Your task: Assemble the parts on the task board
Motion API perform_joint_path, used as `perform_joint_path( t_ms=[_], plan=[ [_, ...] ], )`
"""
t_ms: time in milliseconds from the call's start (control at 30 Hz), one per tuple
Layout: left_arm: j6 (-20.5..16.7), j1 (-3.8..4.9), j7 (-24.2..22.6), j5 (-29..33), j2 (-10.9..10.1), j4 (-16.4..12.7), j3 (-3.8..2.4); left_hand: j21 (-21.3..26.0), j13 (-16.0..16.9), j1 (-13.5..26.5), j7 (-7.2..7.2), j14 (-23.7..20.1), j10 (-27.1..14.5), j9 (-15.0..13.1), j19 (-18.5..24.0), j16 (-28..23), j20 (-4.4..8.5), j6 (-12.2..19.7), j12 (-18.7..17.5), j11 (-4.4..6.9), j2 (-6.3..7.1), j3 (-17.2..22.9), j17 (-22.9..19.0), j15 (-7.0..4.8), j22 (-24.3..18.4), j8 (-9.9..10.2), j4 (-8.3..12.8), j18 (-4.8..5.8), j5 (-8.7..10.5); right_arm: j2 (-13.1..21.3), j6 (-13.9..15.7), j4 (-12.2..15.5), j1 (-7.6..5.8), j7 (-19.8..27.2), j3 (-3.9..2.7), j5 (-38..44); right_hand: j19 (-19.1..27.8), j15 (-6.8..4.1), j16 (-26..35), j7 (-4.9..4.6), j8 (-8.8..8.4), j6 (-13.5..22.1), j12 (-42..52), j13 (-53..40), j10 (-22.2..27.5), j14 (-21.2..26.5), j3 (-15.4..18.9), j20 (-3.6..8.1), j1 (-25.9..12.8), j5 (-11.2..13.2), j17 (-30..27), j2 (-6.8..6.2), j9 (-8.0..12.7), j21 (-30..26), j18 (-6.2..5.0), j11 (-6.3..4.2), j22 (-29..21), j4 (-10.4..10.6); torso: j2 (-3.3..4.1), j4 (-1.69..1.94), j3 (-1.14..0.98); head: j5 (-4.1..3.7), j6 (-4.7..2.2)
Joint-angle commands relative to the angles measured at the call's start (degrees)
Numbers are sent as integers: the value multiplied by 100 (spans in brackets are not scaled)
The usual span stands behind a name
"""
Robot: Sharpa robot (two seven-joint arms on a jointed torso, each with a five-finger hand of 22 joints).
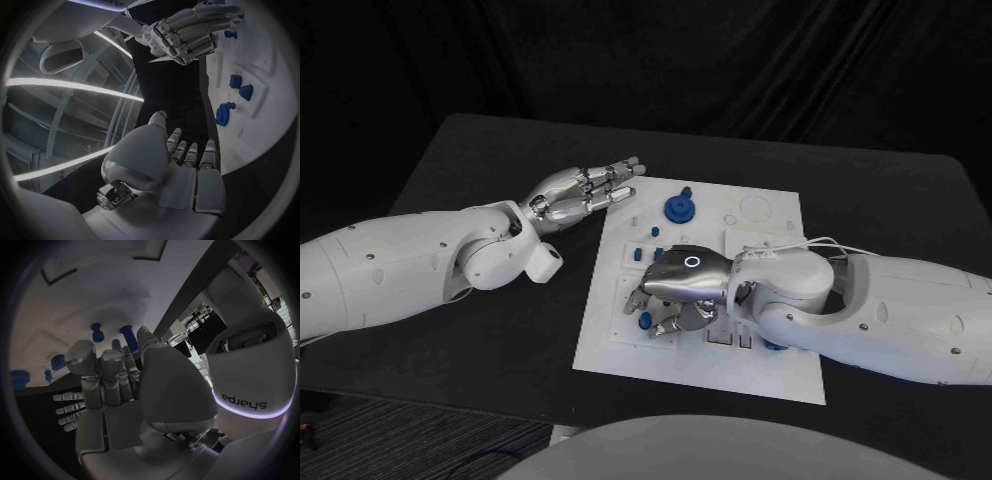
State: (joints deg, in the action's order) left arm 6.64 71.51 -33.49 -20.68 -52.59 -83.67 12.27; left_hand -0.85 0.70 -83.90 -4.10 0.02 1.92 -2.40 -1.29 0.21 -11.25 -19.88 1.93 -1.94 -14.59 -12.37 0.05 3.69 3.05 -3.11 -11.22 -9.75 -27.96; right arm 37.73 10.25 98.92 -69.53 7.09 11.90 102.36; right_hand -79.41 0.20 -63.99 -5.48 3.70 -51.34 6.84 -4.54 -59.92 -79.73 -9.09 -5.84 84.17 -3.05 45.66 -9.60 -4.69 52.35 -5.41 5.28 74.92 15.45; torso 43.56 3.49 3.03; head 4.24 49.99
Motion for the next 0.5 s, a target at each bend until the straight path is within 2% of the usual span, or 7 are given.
perform_joint_path(
  t_ms=[33, 100, 167, 233, 300, 433, 500],
  plan=[
    [90, -13, -41, 8, -2, 1, -4, 1, 8, -51, -25, -2, -4, -9, 12, -21, 16, -49, 35, -44, -28, 33, -5, 33, 4, -36, 4, -63, -22, 80, 329, 28, 13, 16, -2, 39, 70, -30, 48, 123, -20, 285, -64, 29, 388, 88, 197, 5, -99, 10, -82, -76, 68, -138, -130, 60, 596, 64, 0, -1, -1, -9, 1],
    [90, -13, -38, 8, -3, 4, -4, 1, 8, -51, -25, -2, -4, -9, 12, -21, 16, -49, 35, -44, -28, 33, -5, 33, 4, -36, 4, -63, -22, 139, 414, 52, 11, 38, -2, 32, 106, -49, 82, 219, -17, 439, -93, 48, 613, 140, 332, 15, -128, 15, -144, -164, 91, -217, -142, 86, 581, 123, -1, -1, -1, -13, 1],
    [90, -13, -35, 8, -6, 9, -4, 1, 8, -51, -25, -2, -4, -9, 12, -21, 16, -49, 35, -44, -28, 33, -5, 33, 4, -36, 4, -63, -22, 240, 547, 102, 6, 75, -2, -34, 131, -44, 106, 334, -35, 934, -239, 88, 1098, 181, 742, 20, -278, 11, -196, -447, 123, -270, -145, 130, 573, 158, -1, -3, -1, -7, 1],
    [85, -13, -34, 8, -6, 16, -4, 1, 8, -51, -25, -2, -4, -9, 12, -21, 16, -49, 35, -44, -28, 33, -5, 33, 4, -36, 4, -63, -22, 398, 725, 185, -29, 123, -2, -258, 150, -30, 137, 396, -46, 1228, -315, 96, 1428, 211, 1514, 11, -383, -22, -252, -626, 136, -330, -150, 151, 561, 183, -2, -1, -1, 3, 1],
    [82, -13, -35, 8, -8, 19, -4, 1, 8, -51, -25, -2, -4, -9, 12, -21, 16, -49, 35, -44, -28, 33, -5, 33, 4, -36, 4, -63, -22, 549, 912, 257, -96, 203, -2, -546, 153, -30, 144, 415, -47, 1314, -319, 94, 1575, 220, 1603, 9, -519, -33, -267, -709, 139, -347, -152, 152, 559, 190, 0, 0, -1, 5, 1],
    [82, -13, -36, 8, -13, 24, -4, 1, 8, -51, -25, -2, -4, -9, 12, -21, 16, -49, 35, -44, -28, 33, -5, 33, 4, -36, 4, -63, -22, 898, 1341, 396, -340, 452, -2, -1303, 205, -10, 178, 328, -2, 1140, -185, 52, 1522, 269, 1666, -4, -901, -43, -322, -733, 112, -494, -170, 172, 530, 184, -3, 2, 0, 2, 1],
    [85, -13, -35, 8, -8, 34, -4, 2, 8, -51, -32, -2, -4, -9, 14, -21, 14, -53, 34, -52, -28, 32, -5, 31, -1, -38, 4, -63, -22, 1050, 1446, 440, -457, 565, -2, -1754, 257, 2, 273, 244, 76, 755, 46, -21, 1163, 299, 1528, -13, -1122, -44, -485, -609, 67, -718, -207, 157, 475, 188, -8, 2, -1, -17, 1]
  ],
)
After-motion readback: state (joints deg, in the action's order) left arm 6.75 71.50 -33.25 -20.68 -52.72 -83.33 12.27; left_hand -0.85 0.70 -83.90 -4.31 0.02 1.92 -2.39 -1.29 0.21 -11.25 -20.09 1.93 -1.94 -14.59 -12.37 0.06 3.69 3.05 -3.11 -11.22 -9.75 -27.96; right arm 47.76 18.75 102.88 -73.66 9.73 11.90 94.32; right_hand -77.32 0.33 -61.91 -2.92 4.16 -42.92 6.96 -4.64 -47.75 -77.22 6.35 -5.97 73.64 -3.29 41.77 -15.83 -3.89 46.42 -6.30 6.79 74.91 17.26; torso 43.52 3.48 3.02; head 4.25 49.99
